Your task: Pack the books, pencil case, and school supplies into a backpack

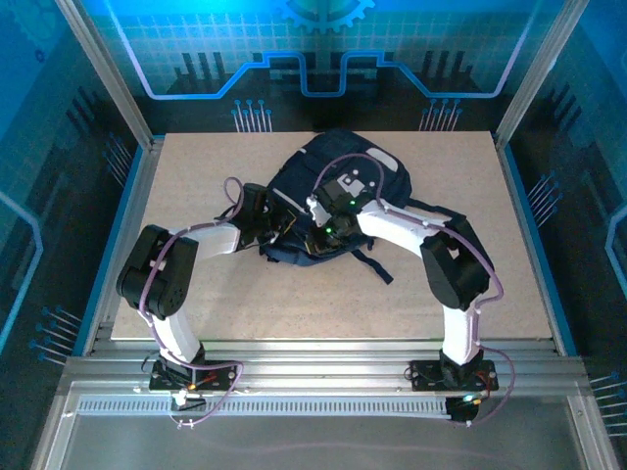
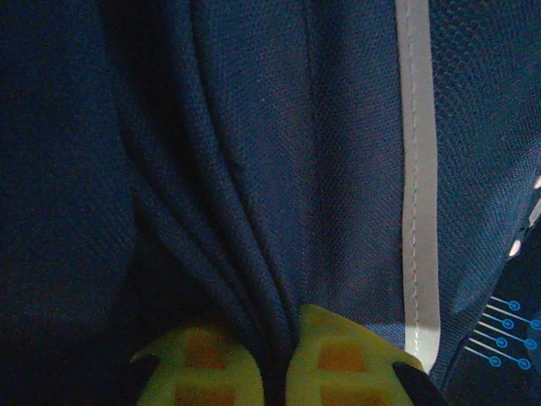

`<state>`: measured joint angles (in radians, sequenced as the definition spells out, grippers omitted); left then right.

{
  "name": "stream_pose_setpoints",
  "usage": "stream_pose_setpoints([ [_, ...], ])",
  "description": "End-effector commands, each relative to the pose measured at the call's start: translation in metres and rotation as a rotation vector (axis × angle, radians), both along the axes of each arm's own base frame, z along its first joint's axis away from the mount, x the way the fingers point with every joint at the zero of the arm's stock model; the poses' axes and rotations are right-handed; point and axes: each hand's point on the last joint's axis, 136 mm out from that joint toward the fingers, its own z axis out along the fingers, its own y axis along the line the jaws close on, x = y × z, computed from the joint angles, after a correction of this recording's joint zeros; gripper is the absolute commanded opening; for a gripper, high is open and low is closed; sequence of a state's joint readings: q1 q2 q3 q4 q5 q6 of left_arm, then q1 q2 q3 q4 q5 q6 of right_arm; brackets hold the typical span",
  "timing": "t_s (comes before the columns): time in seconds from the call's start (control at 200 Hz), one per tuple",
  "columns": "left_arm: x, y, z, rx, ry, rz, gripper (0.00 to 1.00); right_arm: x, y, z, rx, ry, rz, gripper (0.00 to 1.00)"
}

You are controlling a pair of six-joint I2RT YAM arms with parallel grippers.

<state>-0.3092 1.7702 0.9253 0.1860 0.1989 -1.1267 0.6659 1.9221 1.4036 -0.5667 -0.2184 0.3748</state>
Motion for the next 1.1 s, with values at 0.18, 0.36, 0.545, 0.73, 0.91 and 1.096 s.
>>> stream_pose_setpoints([
  [0.18, 0.005, 0.03, 0.017, 0.071, -0.082, 0.008, 0.0, -0.011, -0.107, -0.006, -0.185, 0.008, -0.085, 0.0],
  [0.36, -0.001, 0.029, 0.032, 0.07, -0.1, -0.032, 0.0, 0.026, -0.147, 0.002, -0.262, -0.082, -0.184, 0.0],
  [0.545, -0.007, 0.027, 0.042, 0.078, -0.107, -0.074, 0.0, 0.061, -0.171, 0.017, -0.281, -0.144, -0.257, 0.0],
  [0.73, -0.006, 0.032, 0.061, 0.107, -0.117, -0.103, 0.56, 0.059, -0.163, 0.033, -0.214, -0.175, -0.228, 0.35],
  [0.91, -0.006, 0.055, 0.098, 0.264, -0.174, -0.167, 0.99, 0.056, -0.205, 0.041, -0.214, -0.3, -0.381, 0.65],
  [1.096, -0.018, 0.117, 0.119, 0.631, -0.235, -0.132, 0.99, 0.073, -0.277, 0.039, -0.303, -0.515, -0.568, 0.65],
])
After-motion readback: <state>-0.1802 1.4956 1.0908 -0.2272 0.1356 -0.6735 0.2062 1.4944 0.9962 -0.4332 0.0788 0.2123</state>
